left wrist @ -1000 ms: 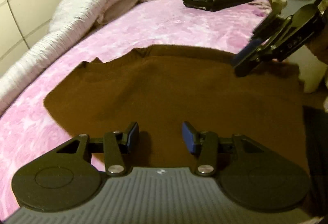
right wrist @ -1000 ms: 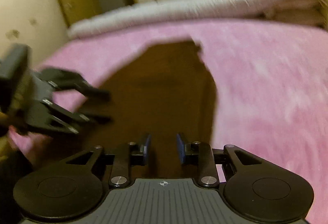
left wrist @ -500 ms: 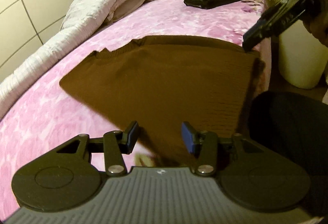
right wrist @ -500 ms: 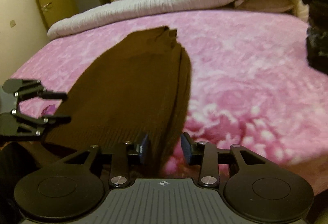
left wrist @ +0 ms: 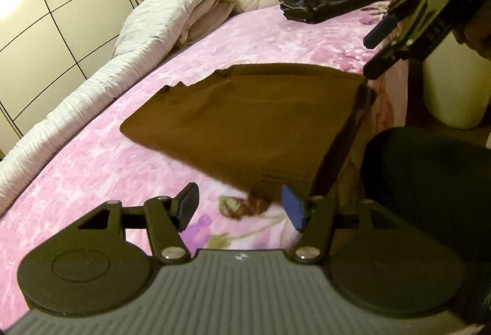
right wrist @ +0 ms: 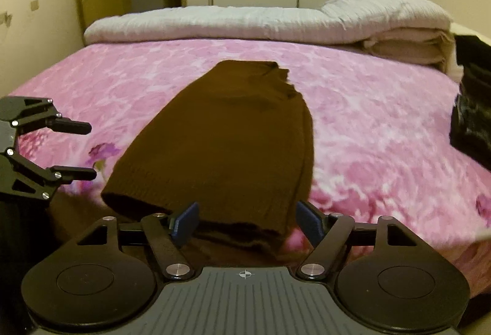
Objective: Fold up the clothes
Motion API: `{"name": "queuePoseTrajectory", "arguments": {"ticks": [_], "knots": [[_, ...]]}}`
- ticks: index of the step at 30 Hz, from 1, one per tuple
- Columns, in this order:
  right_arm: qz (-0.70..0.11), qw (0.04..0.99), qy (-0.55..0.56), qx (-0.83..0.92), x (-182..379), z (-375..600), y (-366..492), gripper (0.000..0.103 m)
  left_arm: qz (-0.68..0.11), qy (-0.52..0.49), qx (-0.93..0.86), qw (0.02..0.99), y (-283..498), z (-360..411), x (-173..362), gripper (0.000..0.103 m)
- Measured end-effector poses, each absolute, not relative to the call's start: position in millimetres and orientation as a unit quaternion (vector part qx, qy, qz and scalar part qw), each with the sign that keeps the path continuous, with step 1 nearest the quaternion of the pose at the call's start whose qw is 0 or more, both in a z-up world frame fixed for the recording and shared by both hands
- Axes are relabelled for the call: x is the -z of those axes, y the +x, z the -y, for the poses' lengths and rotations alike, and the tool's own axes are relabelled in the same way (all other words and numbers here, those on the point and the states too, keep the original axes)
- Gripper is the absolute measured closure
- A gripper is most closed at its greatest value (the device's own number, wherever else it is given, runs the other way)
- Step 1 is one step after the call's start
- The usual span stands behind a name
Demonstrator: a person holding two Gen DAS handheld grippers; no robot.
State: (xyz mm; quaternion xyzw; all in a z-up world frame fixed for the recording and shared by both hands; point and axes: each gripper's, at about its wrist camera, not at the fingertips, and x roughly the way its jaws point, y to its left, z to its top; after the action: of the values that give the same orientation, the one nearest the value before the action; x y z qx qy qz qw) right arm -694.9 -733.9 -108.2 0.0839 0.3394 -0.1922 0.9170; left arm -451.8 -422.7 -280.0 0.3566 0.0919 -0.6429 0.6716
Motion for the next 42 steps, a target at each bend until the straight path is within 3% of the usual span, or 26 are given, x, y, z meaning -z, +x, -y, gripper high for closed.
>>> {"name": "queuePoseTrajectory", "arguments": {"ticks": [18,22,28,37,38,42], "knots": [[-0.394,0.893,0.102,0.194,123,743,-679,0.029,-0.102,0.366,0.645,0.663,-449,422,291,0.047],[-0.398,0.895,0.082,0.185,125,739,-676,0.029,-0.073,0.381,0.651,0.652,-451,424,294,0.038],[-0.426,0.897,-0.044,0.105,141,703,-659,0.028,-0.049,0.397,0.666,0.630,-446,431,290,0.038],[-0.437,0.840,-0.318,0.051,202,651,-626,0.028,0.007,0.444,0.689,0.573,-445,432,304,0.032],[-0.436,0.836,-0.330,0.046,207,651,-625,0.029,0.019,0.452,0.688,0.567,-447,433,308,0.032],[-0.435,0.854,-0.286,0.021,194,668,-625,0.067,0.068,0.479,0.683,0.547,-454,438,320,0.031]]}}
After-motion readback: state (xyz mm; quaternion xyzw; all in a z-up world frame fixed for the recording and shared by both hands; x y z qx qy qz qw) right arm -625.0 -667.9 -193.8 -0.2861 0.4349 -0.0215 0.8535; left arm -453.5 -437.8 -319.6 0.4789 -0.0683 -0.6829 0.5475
